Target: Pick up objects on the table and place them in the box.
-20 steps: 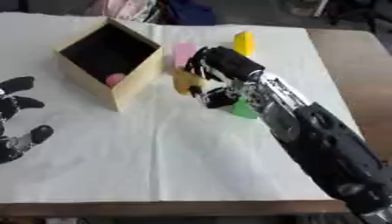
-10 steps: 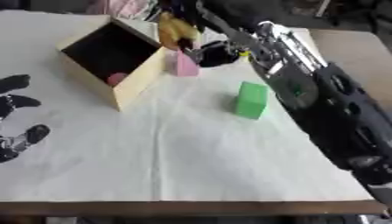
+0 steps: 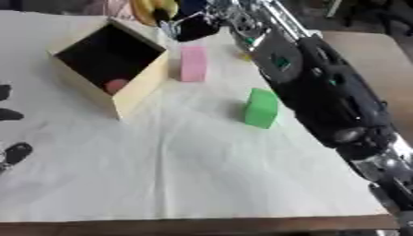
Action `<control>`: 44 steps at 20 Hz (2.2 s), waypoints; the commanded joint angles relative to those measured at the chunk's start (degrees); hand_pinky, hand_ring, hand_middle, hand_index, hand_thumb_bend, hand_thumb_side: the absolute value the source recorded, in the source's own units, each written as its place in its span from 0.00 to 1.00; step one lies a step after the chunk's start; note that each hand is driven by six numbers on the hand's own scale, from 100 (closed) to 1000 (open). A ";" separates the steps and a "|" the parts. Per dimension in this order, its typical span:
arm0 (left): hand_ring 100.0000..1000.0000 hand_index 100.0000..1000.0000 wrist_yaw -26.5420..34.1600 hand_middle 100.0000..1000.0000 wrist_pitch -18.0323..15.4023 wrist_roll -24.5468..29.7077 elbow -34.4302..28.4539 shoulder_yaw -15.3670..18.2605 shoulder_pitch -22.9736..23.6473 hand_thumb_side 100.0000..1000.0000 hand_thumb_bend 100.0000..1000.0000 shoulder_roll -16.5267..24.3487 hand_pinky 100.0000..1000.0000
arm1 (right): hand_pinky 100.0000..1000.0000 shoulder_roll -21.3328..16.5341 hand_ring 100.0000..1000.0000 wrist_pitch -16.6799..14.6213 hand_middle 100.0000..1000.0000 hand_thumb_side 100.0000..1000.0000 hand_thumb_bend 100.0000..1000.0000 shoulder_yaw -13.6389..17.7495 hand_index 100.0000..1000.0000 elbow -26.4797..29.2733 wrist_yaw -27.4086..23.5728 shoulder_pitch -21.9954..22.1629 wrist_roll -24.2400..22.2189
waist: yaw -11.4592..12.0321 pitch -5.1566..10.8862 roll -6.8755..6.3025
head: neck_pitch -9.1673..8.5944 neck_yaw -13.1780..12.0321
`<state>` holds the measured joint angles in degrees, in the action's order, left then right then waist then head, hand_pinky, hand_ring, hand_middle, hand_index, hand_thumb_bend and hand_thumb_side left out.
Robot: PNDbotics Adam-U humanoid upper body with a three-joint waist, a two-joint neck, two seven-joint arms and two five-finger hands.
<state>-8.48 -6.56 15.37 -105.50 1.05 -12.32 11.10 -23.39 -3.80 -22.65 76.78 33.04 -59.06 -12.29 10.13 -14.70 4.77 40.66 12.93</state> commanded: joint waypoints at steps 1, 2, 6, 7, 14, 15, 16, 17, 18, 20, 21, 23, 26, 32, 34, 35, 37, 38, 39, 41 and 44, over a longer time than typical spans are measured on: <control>0.61 0.79 0.66 0.83 -0.19 0.79 -1.36 -0.72 -1.27 0.30 0.75 0.53 0.75 | 0.54 2.01 0.44 -1.29 0.44 0.00 0.00 1.56 0.55 -4.76 1.50 -2.29 -0.74 | 0.75 -0.20 0.62 | -1.46 2.39; 0.61 0.79 0.76 0.83 -0.23 0.97 -1.41 -0.90 -1.50 0.30 0.75 0.54 0.75 | 0.56 2.91 0.45 -1.76 0.45 0.00 0.00 1.80 0.56 -6.41 2.16 -2.65 -1.09 | 1.23 -0.34 0.68 | -1.61 2.98; 0.61 0.79 1.08 0.83 -0.32 1.38 -1.56 -1.23 -2.04 0.30 0.76 0.56 0.75 | 0.62 5.78 0.50 -3.88 0.50 0.00 0.00 2.36 0.62 -11.53 4.44 -3.47 -2.84 | 2.40 -0.70 0.81 | -1.95 4.29; 0.61 0.79 1.12 0.83 -0.31 1.38 -1.57 -1.23 -2.10 0.30 0.76 0.56 0.75 | 0.62 6.34 0.50 -4.38 0.51 0.00 0.00 2.32 0.63 -12.37 5.10 -3.48 -3.49 | 2.49 -0.75 0.80 | -1.95 4.38; 0.61 0.78 1.16 0.83 -0.12 1.07 -1.53 -1.10 -2.13 0.30 0.75 0.48 0.75 | 0.68 7.95 0.61 -6.69 0.64 0.20 0.24 1.94 0.76 -14.36 7.19 -2.88 -7.04 | 2.44 -0.84 0.85 | -2.08 4.77; 0.61 0.79 1.14 0.83 -0.10 1.03 -1.53 -1.08 -2.10 0.30 0.75 0.50 0.75 | 0.69 7.86 0.62 -6.80 0.65 0.25 0.30 1.97 0.77 -14.16 7.04 -2.89 -7.15 | 2.36 -0.84 0.86 | -2.08 4.74; 0.61 0.78 1.12 0.83 -0.09 1.00 -1.54 -1.07 -2.07 0.30 0.75 0.53 0.75 | 0.69 7.74 0.62 -6.81 0.66 0.28 0.33 2.01 0.78 -13.88 6.90 -2.90 -7.17 | 2.28 -0.84 0.86 | -2.10 4.70; 0.61 0.78 1.08 0.83 -0.07 0.99 -1.53 -1.05 -2.05 0.30 0.75 0.55 0.75 | 0.69 7.58 0.63 -6.79 0.67 0.30 0.36 2.03 0.79 -13.46 6.79 -2.94 -7.12 | 2.21 -0.83 0.87 | -2.07 4.65; 0.61 0.78 1.05 0.83 -0.06 0.97 -1.53 -1.04 -2.04 0.30 0.75 0.55 0.75 | 0.70 7.37 0.63 -6.77 0.68 0.31 0.37 2.04 0.80 -12.91 6.68 -2.98 -7.03 | 2.14 -0.84 0.87 | -2.02 4.57; 0.61 0.79 0.99 0.83 -0.06 0.91 -1.54 -0.96 -1.97 0.30 0.75 0.60 0.75 | 0.70 6.59 0.64 -6.74 0.69 0.31 0.37 2.00 0.81 -11.01 5.96 -3.04 -6.99 | 1.92 -0.84 0.91 | -1.87 4.29; 0.61 0.78 0.94 0.83 -0.04 0.84 -1.54 -0.87 -1.92 0.30 0.75 0.66 0.75 | 0.70 5.83 0.64 -6.64 0.69 0.31 0.37 1.94 0.81 -9.48 5.74 -3.09 -7.00 | 1.76 -0.84 0.95 | -1.82 4.10; 0.61 0.78 0.83 0.83 0.00 0.66 -1.54 -0.67 -1.82 0.30 0.75 0.76 0.75 | 0.71 4.03 0.65 -6.33 0.70 0.31 0.36 1.84 0.83 -5.66 3.63 -2.75 -7.42 | 1.38 -0.84 1.06 | -1.72 3.68; 0.61 0.78 0.63 0.83 0.08 0.31 -1.54 -0.31 -1.63 0.30 0.75 0.85 0.75 | 0.73 0.64 0.67 -4.76 0.72 0.30 0.34 1.89 0.85 1.08 -1.69 -1.01 -9.12 | 0.66 -0.83 1.21 | -1.85 2.87; 0.61 0.78 0.11 0.83 0.23 -0.50 -1.58 0.49 -1.18 0.30 0.75 1.07 0.75 | 0.77 -7.00 0.74 0.82 0.81 0.32 0.34 3.33 0.91 14.34 -10.60 6.50 -14.81 | -1.26 -0.86 1.37 | -1.95 0.80; 0.61 0.78 -0.04 0.83 0.28 -0.65 -1.56 0.64 -1.07 0.30 0.75 1.12 0.75 | 0.78 -8.67 0.75 2.46 0.82 0.33 0.35 4.29 0.93 16.81 -12.13 8.99 -15.40 | -1.70 -0.91 1.37 | -1.84 0.37; 0.61 0.79 -0.10 0.83 0.28 -0.72 -1.57 0.71 -1.06 0.30 0.75 1.14 0.75 | 0.78 -9.41 0.76 3.07 0.83 0.33 0.35 4.75 0.93 18.01 -12.59 10.20 -15.51 | -1.88 -0.94 1.37 | -1.77 0.21; 0.61 0.79 -0.20 0.83 0.29 -0.85 -1.59 0.83 -1.04 0.30 0.75 1.23 0.75 | 0.79 -10.91 0.77 3.83 0.85 0.34 0.36 5.50 0.94 20.03 -13.00 12.46 -15.77 | -2.14 -0.99 1.38 | -1.65 -0.08; 0.61 0.79 -0.24 0.83 0.30 -0.90 -1.60 0.88 -1.03 0.30 0.75 1.27 0.75 | 0.79 -11.68 0.78 4.14 0.85 0.34 0.37 5.86 0.95 20.91 -12.98 13.62 -15.95 | -2.24 -1.00 1.38 | -1.58 -0.20; 0.61 0.79 -0.28 0.83 0.31 -0.95 -1.60 0.93 -1.02 0.30 0.75 1.29 0.75 | 0.79 -12.40 0.79 4.50 0.86 0.34 0.37 6.22 0.95 21.64 -12.92 14.81 -16.14 | -2.33 -1.01 1.39 | -1.49 -0.34; 0.61 0.79 -0.34 0.83 0.34 -1.02 -1.60 1.00 -0.97 0.30 0.75 1.33 0.75 | 0.80 -13.55 0.80 5.19 0.87 0.34 0.38 6.85 0.96 22.75 -12.73 16.87 -16.53 | -2.48 -1.01 1.40 | -1.38 -0.58; 0.61 0.79 -0.39 0.83 0.37 -1.11 -1.60 1.09 -0.89 0.30 0.75 1.33 0.75 | 0.81 -14.77 0.81 6.16 0.88 0.34 0.39 7.77 0.97 23.70 -11.92 19.68 -17.10 | -2.71 -0.97 1.37 | -1.24 -0.82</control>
<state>-8.66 -6.11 14.50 -105.97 1.69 -13.02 11.46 -35.94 1.87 -16.08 98.93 20.82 -38.76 -29.31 7.43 -15.85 5.65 39.31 12.25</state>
